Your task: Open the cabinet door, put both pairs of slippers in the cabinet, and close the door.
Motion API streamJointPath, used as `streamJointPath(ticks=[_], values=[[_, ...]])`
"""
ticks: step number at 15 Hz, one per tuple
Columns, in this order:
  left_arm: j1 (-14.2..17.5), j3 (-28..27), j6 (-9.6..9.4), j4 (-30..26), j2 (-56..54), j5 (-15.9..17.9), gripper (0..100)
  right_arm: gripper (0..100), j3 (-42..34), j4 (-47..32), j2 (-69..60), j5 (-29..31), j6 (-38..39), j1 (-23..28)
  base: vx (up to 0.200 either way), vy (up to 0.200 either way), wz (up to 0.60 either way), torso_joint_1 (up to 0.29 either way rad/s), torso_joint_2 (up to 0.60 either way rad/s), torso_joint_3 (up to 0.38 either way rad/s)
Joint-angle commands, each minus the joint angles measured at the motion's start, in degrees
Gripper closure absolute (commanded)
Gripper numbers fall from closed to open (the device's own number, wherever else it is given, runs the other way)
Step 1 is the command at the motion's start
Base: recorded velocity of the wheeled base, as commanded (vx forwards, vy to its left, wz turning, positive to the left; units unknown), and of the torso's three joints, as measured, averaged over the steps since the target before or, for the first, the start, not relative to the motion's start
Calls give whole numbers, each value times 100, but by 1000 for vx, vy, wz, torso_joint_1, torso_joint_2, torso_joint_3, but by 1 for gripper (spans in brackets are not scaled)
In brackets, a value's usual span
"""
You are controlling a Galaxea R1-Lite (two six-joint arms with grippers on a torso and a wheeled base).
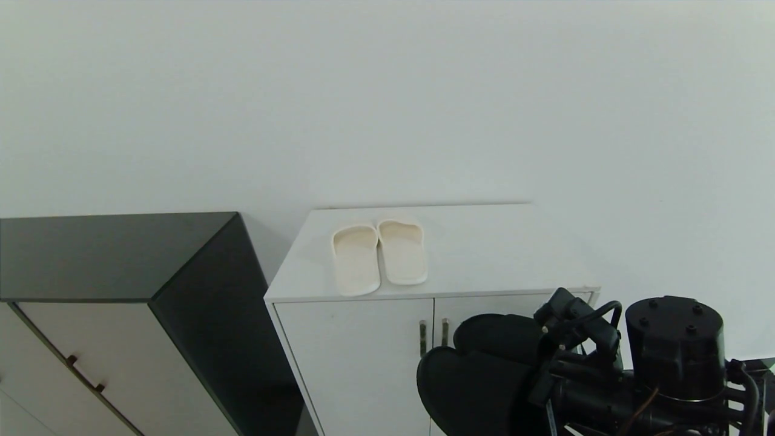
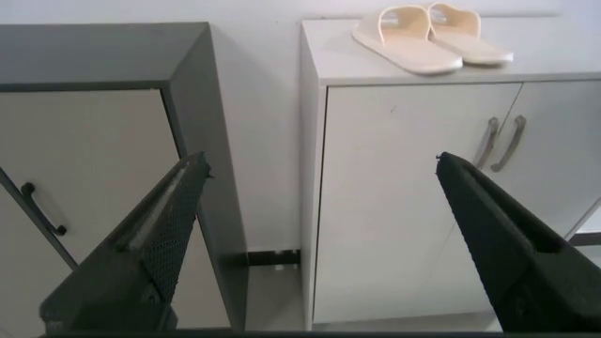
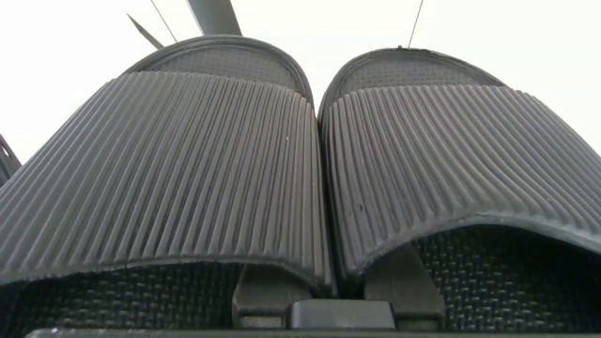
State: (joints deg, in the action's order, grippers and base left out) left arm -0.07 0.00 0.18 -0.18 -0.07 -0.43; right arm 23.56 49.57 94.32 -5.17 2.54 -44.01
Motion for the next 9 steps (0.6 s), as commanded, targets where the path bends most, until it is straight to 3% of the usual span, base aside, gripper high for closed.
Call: streamJointPath(ticks=[1,9], values=[[-1,0,-1,1,7,-1,0,100,-19,0,16,-2,1,-3,0,0,0,-163,393,222],[-1,0,8,1,7,-1,0,100,-36,0,25,-10,1,-3,0,0,0,-215,511,292]])
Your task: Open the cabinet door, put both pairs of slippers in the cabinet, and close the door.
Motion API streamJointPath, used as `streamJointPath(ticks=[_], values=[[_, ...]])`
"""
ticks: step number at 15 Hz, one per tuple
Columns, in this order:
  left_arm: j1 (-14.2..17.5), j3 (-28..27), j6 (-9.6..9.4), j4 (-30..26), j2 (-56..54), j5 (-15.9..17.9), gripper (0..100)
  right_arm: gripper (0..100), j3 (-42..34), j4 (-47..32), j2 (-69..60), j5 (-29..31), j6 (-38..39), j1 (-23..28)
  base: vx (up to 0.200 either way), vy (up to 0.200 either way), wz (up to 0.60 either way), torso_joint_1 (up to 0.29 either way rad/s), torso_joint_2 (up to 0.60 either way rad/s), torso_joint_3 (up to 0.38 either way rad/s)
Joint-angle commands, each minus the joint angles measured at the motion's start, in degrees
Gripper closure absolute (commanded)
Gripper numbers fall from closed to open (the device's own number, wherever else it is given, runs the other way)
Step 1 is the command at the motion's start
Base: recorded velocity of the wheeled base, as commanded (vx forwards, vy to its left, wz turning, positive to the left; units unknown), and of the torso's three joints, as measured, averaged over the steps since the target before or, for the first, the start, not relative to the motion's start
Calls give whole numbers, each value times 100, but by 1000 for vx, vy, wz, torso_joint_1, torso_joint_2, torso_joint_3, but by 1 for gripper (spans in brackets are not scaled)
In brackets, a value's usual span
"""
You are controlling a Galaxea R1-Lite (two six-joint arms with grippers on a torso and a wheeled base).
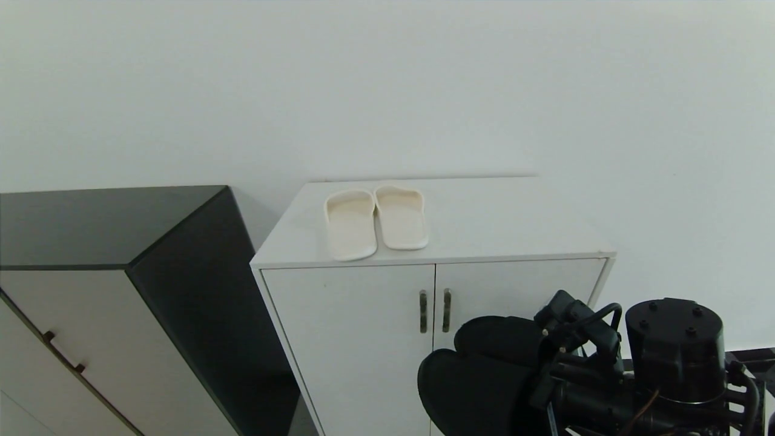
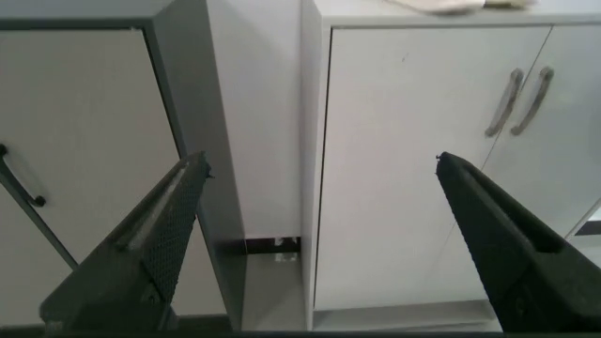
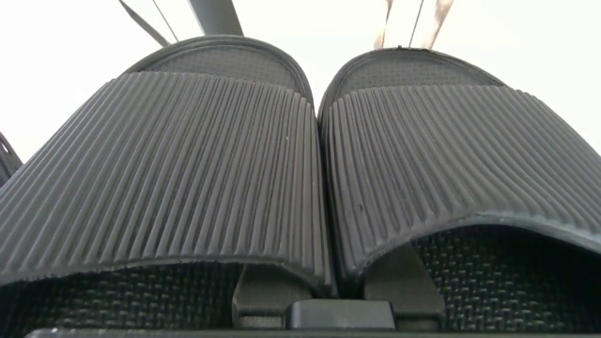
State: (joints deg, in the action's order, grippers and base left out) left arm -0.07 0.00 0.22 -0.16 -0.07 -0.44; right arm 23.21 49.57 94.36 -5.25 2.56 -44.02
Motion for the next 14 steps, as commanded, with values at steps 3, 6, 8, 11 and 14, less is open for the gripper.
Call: streamJointPath(ticks=[3,6,8,11,14], values=[[7,0,4,-2,7,0,0,100,-18,0,22,-2,-1,-1,0,0,0,-216,531,313],[7,-9,-66,-2,7,26,0,100,-36,9,22,-11,-1,-1,0,0,0,-191,512,316],[7,-9,-136,-11,7,44,0,100,-45,44,30,-11,-1,-10,0,0,0,-176,495,317],[7,-26,-277,7,7,44,0,100,-89,62,65,-99,-1,-72,0,0,0,-154,471,313],[-10,-976,-611,16,535,61,0,100,-106,106,127,-169,-1,-107,0,0,0,-136,468,326]])
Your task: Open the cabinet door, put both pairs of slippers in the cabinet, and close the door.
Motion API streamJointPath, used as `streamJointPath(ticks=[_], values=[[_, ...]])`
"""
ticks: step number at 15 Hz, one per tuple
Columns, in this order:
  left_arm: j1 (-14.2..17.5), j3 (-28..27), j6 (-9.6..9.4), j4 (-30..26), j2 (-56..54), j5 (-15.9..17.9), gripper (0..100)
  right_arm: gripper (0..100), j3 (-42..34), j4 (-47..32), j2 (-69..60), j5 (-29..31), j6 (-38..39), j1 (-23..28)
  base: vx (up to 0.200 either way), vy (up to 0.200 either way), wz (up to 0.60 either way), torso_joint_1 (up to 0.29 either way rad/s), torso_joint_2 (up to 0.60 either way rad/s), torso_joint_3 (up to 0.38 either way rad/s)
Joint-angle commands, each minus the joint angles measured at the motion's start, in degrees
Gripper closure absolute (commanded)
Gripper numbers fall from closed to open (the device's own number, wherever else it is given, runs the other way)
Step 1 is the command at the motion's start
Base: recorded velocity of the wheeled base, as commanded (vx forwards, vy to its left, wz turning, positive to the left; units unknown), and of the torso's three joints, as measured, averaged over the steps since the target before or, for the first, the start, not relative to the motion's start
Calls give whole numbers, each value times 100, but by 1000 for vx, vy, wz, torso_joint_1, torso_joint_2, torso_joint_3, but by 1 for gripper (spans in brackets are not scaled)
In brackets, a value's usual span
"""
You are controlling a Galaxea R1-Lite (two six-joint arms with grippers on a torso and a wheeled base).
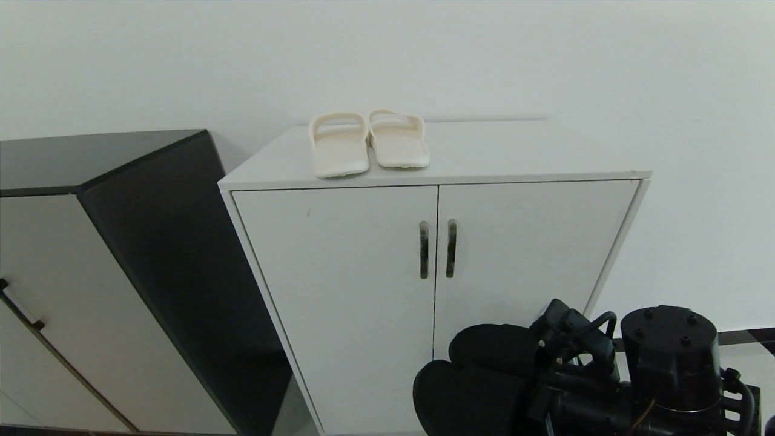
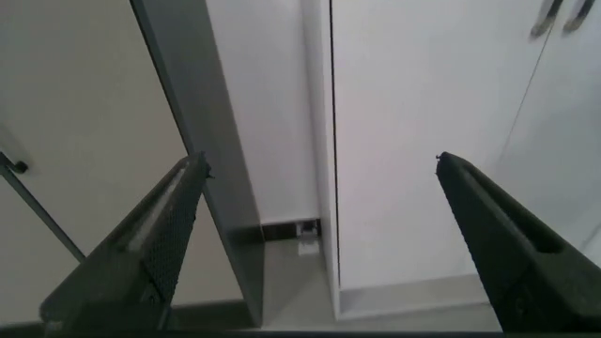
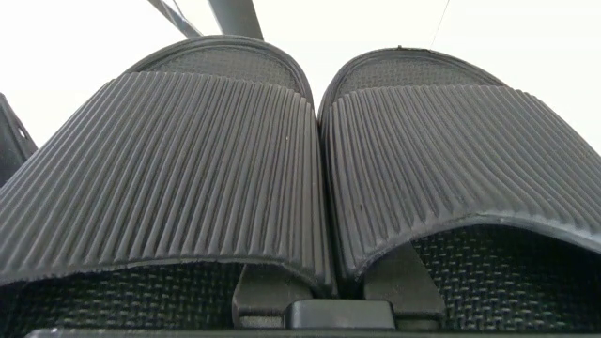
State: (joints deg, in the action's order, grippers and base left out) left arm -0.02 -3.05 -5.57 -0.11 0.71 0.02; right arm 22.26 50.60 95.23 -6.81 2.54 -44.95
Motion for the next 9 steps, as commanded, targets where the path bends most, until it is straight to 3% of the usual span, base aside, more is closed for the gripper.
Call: streamJointPath(ticks=[1,2,4,5,6,8,9], values=[[-59,-794,-49,20,659,103,0,100,-20,2,39,-13,1,-14,0,0,0,-119,466,339],[-173,-961,-23,20,1379,885,0,100,-29,11,30,-13,1,-32,0,0,0,-115,456,339],[-270,-1312,416,37,2206,1685,0,100,-55,11,30,-13,1,-32,0,0,0,-100,449,349],[-323,-1541,522,81,2548,2151,0,100,-55,37,30,-4,-7,-32,0,0,0,-85,442,369],[-332,-1708,540,239,2882,2494,0,100,-73,55,30,-4,-7,-32,0,0,0,-66,432,359],[-367,-1831,531,749,3489,2784,0,100,-81,72,30,-4,-7,-32,0,0,0,-36,439,391],[-569,-1884,531,1294,4078,2959,0,100,-81,72,39,-13,1,-32,0,0,0,-22,432,413]])
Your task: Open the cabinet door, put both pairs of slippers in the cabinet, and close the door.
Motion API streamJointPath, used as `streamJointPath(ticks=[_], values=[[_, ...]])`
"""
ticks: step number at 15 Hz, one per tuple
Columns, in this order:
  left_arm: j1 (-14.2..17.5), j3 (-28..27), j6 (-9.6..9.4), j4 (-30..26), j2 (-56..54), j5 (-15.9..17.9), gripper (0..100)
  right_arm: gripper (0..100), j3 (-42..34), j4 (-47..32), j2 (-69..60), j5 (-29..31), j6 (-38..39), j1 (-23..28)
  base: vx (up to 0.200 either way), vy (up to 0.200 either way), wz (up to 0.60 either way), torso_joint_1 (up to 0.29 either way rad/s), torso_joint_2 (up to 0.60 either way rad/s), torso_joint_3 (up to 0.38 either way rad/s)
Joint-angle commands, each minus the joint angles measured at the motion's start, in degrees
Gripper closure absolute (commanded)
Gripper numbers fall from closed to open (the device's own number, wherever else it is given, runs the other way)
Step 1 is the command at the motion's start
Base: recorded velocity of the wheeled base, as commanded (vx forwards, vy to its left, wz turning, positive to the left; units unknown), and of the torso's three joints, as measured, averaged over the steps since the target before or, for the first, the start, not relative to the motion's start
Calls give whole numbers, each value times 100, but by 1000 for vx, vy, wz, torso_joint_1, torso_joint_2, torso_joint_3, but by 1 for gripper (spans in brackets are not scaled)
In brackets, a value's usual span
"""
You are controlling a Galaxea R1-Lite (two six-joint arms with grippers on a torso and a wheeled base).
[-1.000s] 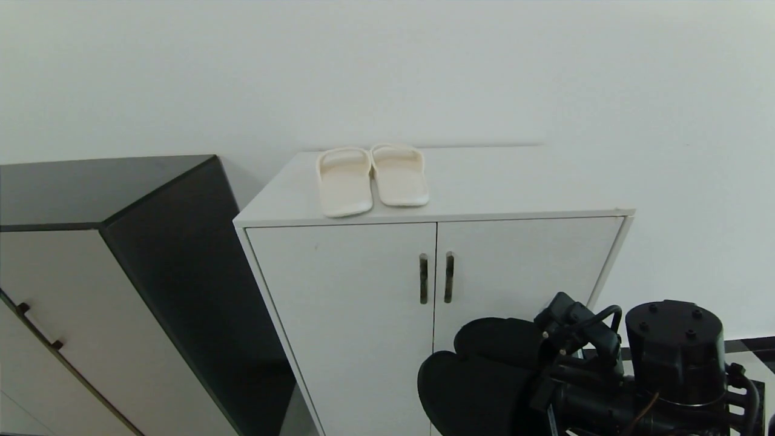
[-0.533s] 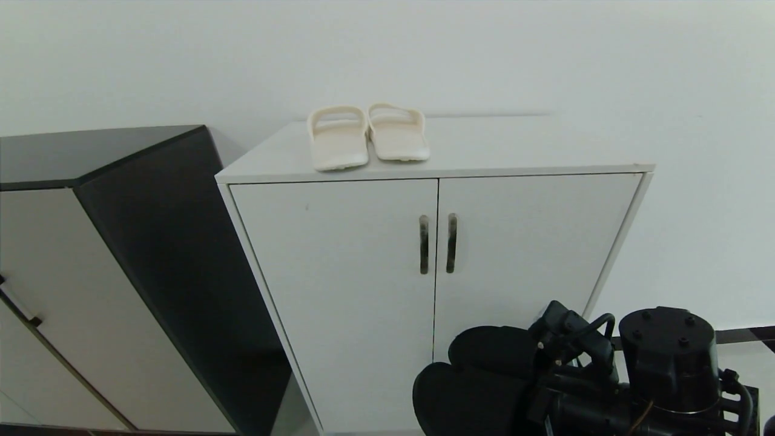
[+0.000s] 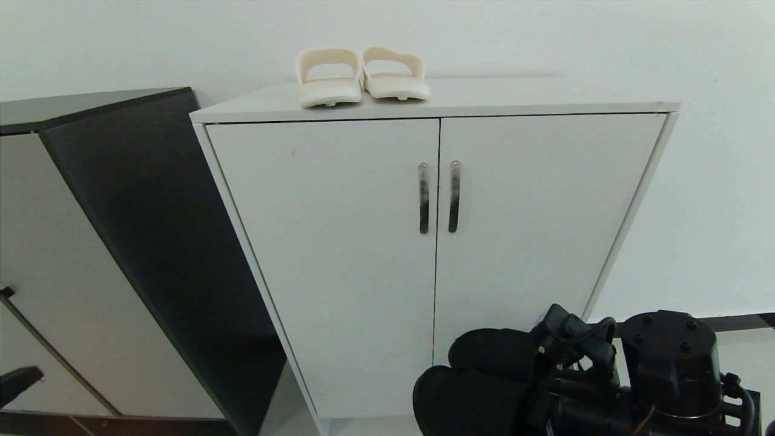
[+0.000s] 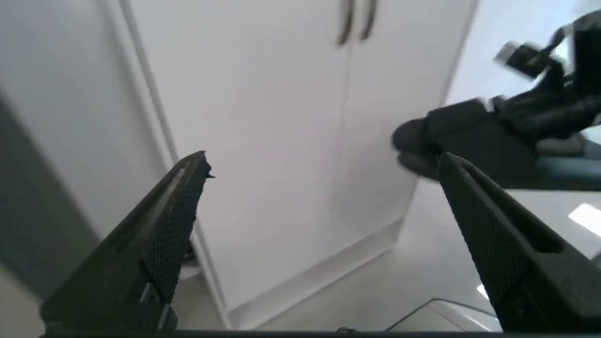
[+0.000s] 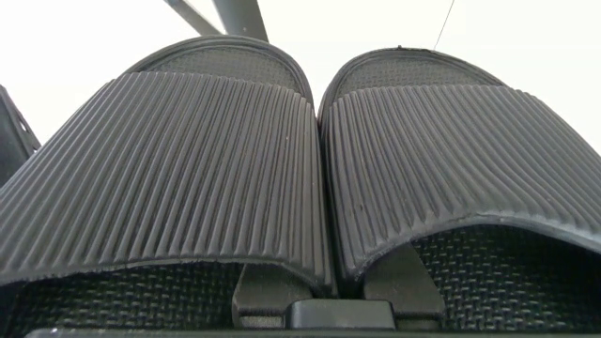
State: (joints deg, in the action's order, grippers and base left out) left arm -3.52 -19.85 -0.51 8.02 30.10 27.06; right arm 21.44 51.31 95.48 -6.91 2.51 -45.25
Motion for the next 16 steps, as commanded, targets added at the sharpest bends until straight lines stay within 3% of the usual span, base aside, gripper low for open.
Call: streamJointPath(ticks=[1,3,7,9,10,11,12,16], values=[[-474,-204,34,859,1543,264,0,100,0,2,24,-3,4,-1,0,0,0,-17,242,237],[-1115,-248,25,1413,2176,256,0,100,-9,2,24,-3,4,-10,0,0,0,-2,107,93],[-2214,-722,69,1553,2888,256,0,100,-9,2,24,-3,4,-10,0,0,0,0,0,0],[-2662,-1109,271,1553,3222,247,0,100,-9,2,24,-3,4,-1,0,0,0,0,0,0],[-2908,-1399,482,1553,3406,238,0,100,-9,11,24,-3,4,-1,0,0,0,0,0,0],[-3075,-1680,684,1553,3608,229,0,100,-9,11,24,-3,4,-1,0,0,0,0,0,0],[-3198,-1927,754,1553,3828,220,0,100,-17,11,24,-3,-5,-1,0,0,0,0,0,0],[-3532,-2471,772,2186,4848,-140,0,100,-96,11,24,6,-49,-1,0,0,0,0,0,0]])
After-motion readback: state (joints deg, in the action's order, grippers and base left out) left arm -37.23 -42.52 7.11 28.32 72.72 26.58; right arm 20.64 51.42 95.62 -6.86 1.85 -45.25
